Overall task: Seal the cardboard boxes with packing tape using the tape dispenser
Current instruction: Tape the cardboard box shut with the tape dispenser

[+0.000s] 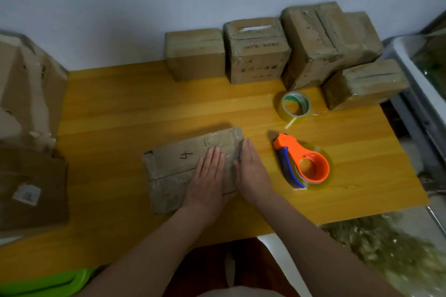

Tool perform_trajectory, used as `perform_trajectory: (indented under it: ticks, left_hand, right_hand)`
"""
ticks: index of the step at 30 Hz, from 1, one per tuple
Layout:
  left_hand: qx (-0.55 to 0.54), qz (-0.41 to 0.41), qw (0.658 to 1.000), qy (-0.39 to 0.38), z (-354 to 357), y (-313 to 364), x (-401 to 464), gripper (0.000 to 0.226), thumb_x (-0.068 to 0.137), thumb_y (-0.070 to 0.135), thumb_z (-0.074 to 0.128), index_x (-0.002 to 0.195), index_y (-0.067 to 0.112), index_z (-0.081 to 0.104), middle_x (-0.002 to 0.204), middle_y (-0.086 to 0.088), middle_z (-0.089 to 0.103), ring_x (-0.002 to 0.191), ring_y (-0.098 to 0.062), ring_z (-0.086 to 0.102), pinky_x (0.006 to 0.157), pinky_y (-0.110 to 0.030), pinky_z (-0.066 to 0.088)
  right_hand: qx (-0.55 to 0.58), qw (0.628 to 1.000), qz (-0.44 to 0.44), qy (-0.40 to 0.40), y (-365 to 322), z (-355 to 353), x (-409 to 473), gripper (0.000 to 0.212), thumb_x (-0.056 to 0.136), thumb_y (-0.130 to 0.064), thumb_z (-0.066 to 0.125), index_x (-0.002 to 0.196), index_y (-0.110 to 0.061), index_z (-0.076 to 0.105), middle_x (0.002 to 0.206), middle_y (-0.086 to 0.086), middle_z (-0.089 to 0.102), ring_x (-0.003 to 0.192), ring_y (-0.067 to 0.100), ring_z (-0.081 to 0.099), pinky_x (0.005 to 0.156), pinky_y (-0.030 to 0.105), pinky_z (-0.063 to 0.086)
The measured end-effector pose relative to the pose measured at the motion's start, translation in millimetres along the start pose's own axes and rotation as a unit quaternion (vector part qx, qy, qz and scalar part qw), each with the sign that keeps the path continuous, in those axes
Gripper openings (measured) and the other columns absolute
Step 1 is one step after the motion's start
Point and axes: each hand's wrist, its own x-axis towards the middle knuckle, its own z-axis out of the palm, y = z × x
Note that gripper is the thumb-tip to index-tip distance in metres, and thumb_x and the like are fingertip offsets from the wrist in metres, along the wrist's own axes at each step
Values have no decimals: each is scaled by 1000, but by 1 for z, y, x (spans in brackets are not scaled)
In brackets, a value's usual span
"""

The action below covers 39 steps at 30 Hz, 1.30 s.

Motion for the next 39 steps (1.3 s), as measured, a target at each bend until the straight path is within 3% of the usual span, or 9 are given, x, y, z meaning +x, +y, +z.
perform_trajectory:
  ticks: [4,9,12,16,21,27,31,35,39]
  left_hand:
    - [-36,4,999,11,6,-6,1,106,81,69,53,151,0,12,159,-18,17,148,-29,14,118,-42,5]
    - [-23,21,999,20,8,-14,3,104,78,68,54,149,0,19,158,-18,22,147,-30,20,118,-43,10]
    - [-19,53,998,-9,5,-27,0,98,81,66,51,153,7,20,160,-17,13,148,-30,11,121,-43,5]
    - [27,177,982,-58,-5,-71,-4,83,97,53,39,145,35,-26,155,-5,-30,142,-27,-29,117,-42,-16]
    - [45,161,981,-95,-31,-118,-8,107,82,-18,38,143,50,-17,154,3,-33,139,-26,-35,113,-45,-22]
    - [-73,51,990,-112,-41,-68,-17,72,79,48,59,138,21,27,159,-15,-21,142,-40,-27,119,-54,-4]
    - [-10,-49,994,-97,-19,-45,-16,119,76,67,63,151,12,-11,156,-22,-24,141,-46,-24,117,-54,-11]
    - [-11,-46,998,-40,-9,-52,-23,92,95,26,56,152,15,-16,160,-14,-19,144,-39,-22,119,-45,-11]
    - [-53,20,998,-1,-2,-71,-20,92,95,14,56,151,28,-15,161,0,-18,146,-24,-21,117,-34,-16]
  right_hand:
    - [105,989,100,-18,2,-7,21,59,99,-26,49,149,-4,26,146,17,43,133,30,42,104,31,32]
    - [168,969,165,-68,5,-4,34,45,98,-27,51,137,-7,43,128,16,59,120,32,53,96,33,42]
    - [199,960,185,-71,-1,-1,29,41,99,-26,50,133,-3,46,128,17,58,119,32,53,96,34,42]
    - [302,930,199,-64,-19,9,1,38,99,-16,48,135,-6,44,130,13,56,118,27,54,97,37,45]
    - [556,787,224,144,-32,9,-21,54,91,10,52,142,1,36,139,6,45,127,20,48,106,34,40]
    - [163,984,74,18,-30,6,-8,84,76,19,43,151,-12,20,157,9,19,146,21,18,114,23,18]
    - [36,999,13,-39,-32,15,-10,91,78,7,57,152,-27,16,139,11,33,128,28,39,105,31,38]
    - [-166,985,-17,-40,-39,36,-28,102,73,-10,73,153,-24,11,118,13,39,106,28,43,90,36,46]
    - [-244,967,-14,78,-31,57,-23,109,48,-13,88,141,-13,32,85,14,52,71,29,54,59,36,50]
